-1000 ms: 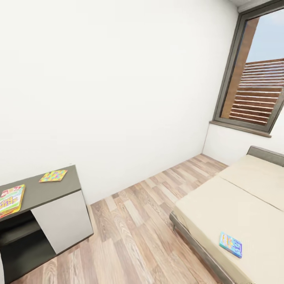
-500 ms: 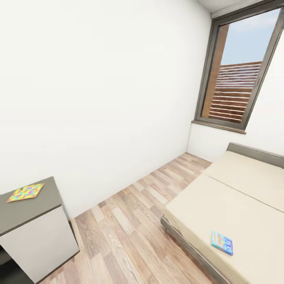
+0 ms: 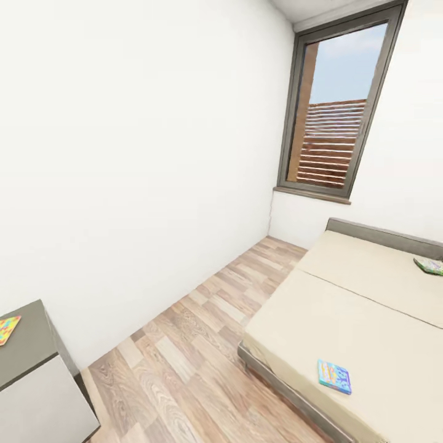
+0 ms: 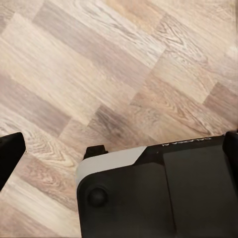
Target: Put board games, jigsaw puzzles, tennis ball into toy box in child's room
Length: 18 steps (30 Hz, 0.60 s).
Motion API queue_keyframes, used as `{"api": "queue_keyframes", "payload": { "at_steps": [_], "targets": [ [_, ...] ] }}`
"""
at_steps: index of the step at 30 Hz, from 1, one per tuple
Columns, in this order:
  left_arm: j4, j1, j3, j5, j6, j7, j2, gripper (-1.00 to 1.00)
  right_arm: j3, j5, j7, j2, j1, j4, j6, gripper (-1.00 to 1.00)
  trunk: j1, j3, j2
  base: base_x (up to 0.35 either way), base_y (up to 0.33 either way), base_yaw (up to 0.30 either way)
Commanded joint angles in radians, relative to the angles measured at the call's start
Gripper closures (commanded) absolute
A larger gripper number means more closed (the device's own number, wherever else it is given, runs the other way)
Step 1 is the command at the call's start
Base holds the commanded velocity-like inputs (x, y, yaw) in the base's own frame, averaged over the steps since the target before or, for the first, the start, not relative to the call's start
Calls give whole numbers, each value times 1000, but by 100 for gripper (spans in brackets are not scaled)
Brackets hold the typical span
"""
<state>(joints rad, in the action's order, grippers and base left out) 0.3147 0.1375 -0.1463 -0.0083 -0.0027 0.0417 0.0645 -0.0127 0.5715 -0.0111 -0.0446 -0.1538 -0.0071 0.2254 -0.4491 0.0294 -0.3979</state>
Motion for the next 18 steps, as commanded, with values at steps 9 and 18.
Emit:
{"api": "queue_keyframes", "payload": {
  "at_steps": [9,18],
  "targets": [
    [1,1,-6,-1,0,4,-1,-100,-1,2,-1,0,-1,1,3,-100,-1,2,-2,127,126,-280],
    [1,1,-6,-1,0,5,0,-100,0,2,-1,0,-1,1,3,-100,-1,2,-2,19,36,-280]
  ]
}}
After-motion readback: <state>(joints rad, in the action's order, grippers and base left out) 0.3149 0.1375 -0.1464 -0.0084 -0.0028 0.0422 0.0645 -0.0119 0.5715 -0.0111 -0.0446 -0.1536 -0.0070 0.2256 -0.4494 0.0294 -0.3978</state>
